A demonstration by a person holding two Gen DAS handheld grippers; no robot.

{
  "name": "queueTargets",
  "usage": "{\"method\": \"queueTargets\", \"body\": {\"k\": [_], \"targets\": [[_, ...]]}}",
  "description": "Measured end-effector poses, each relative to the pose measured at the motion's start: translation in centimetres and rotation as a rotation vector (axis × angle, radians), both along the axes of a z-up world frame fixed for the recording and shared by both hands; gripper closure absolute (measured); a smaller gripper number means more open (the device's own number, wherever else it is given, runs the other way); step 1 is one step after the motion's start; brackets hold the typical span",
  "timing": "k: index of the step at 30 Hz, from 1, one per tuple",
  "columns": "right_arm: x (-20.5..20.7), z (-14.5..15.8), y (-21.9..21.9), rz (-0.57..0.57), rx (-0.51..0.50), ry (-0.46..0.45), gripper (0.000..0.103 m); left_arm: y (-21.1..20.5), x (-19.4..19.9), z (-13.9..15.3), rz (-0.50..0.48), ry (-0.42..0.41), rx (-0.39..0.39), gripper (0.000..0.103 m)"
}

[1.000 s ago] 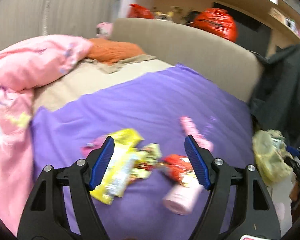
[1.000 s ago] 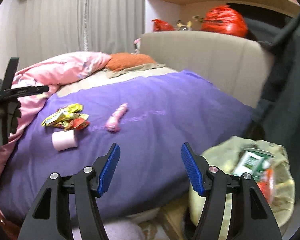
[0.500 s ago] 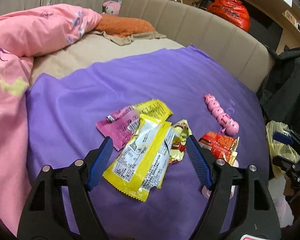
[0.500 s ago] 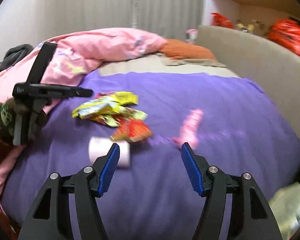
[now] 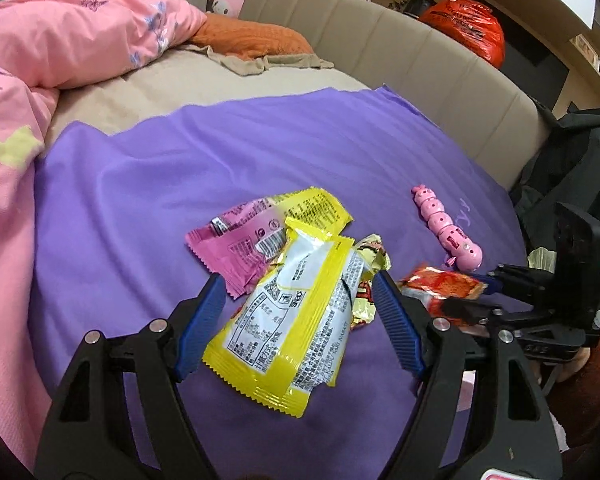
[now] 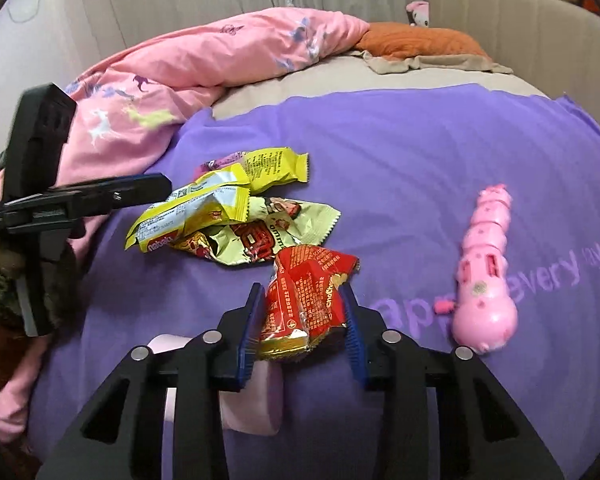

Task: Collect trash
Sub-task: 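Grasp the yellow snack wrapper with the left gripper while right grasps the red wrapper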

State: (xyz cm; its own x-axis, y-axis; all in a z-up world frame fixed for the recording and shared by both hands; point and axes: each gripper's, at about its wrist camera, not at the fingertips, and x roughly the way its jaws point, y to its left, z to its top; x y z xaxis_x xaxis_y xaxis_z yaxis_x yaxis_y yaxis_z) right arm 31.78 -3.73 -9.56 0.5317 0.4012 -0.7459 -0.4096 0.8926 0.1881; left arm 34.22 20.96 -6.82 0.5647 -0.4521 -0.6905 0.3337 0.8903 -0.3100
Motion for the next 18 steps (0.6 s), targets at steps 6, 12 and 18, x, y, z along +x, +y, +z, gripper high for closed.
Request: {"method": "queueTargets", "body": {"k": [6, 12, 18], "targets": [[-2.8, 1.8, -0.8, -0.036, -0.076, -0.069, 0.077, -0.7, 0.3, -0.9, -0.015, 0.044, 0.009, 0.031], [-5.0, 3.7, -1.8, -0.094, -0.115, -0.117, 0.086, -3.0, -1.0, -0.6, -0.109, 0.060, 0.000, 0.032], [-6.4, 4.7, -2.4, -0.105, -0.131, -0.144, 0.087, -4.3, -1.5, -1.1, -0.094, 0.070, 0.084, 0.057]]}}
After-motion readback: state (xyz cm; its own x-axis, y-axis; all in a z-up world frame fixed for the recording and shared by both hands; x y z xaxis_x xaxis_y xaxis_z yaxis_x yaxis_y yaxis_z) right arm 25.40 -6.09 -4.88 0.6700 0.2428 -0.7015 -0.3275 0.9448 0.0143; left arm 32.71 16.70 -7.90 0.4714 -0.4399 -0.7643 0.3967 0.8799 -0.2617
